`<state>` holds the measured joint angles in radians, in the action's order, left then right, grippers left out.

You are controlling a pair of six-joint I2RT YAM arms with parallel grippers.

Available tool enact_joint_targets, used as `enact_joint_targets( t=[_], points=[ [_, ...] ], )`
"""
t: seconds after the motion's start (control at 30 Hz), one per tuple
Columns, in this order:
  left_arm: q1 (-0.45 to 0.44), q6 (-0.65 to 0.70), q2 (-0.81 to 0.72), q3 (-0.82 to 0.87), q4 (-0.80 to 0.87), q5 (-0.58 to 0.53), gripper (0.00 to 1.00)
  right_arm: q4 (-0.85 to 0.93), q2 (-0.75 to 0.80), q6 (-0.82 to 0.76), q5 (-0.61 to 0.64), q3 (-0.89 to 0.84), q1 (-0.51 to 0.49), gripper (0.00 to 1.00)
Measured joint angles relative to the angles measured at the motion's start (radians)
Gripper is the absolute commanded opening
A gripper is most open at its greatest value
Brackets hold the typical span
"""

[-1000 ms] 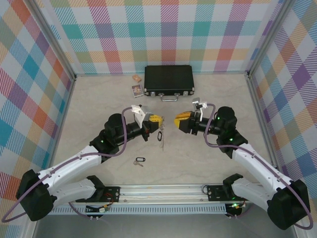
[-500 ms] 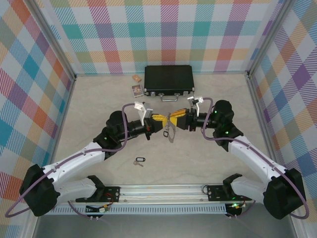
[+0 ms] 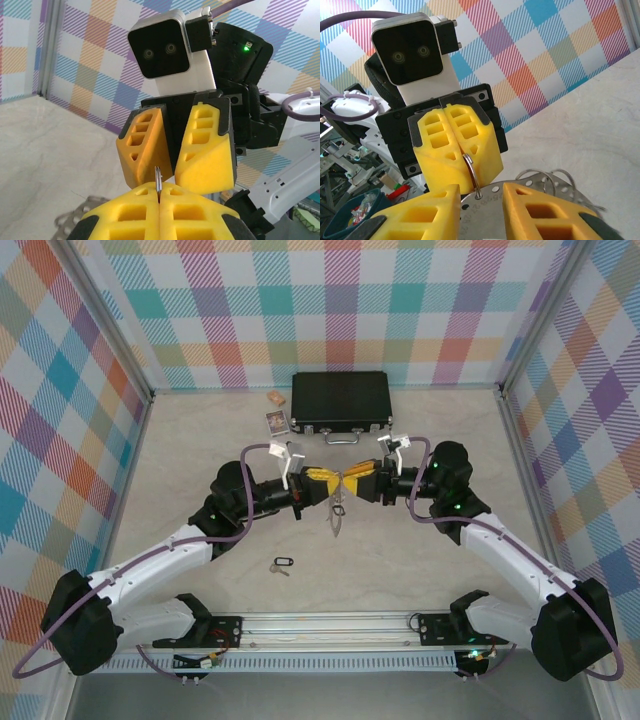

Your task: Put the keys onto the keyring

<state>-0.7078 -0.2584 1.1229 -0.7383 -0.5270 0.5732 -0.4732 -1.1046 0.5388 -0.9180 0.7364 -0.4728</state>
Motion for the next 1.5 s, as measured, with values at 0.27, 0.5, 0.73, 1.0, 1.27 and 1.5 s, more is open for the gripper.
enact_joint_targets(
  t=[0.27, 0.5, 0.73, 1.0, 1.27, 1.5],
  points=[
    [0.0, -0.011, 0.014, -0.018, 0.0, 0.026, 0.0, 0.0, 0.0, -0.001, -0.001, 0.0, 0.0, 0.18],
    [0.005, -0.018, 0.023, -0.029, 0.004, 0.048, 0.0, 0.0, 0.002, -0.002, -0.01, 0.0, -0.001, 0.15],
    [0.009, -0.029, 0.03, -0.039, 0.007, 0.063, 0.01, 0.01, 0.017, -0.014, -0.007, 0.0, -0.001, 0.0],
    [0.043, -0.04, 0.036, -0.099, 0.082, 0.093, 0.26, 0.075, 0.043, -0.058, 0.015, 0.0, -0.003, 0.0],
    [0.089, 0.031, 0.017, -0.163, 0.277, 0.101, 0.3, 0.25, 0.077, -0.183, 0.063, 0.006, -0.005, 0.0],
    [0.089, 0.115, 0.017, -0.198, 0.426, 0.124, 0.3, 0.326, 0.068, -0.241, 0.081, 0.035, -0.005, 0.0]
  ],
)
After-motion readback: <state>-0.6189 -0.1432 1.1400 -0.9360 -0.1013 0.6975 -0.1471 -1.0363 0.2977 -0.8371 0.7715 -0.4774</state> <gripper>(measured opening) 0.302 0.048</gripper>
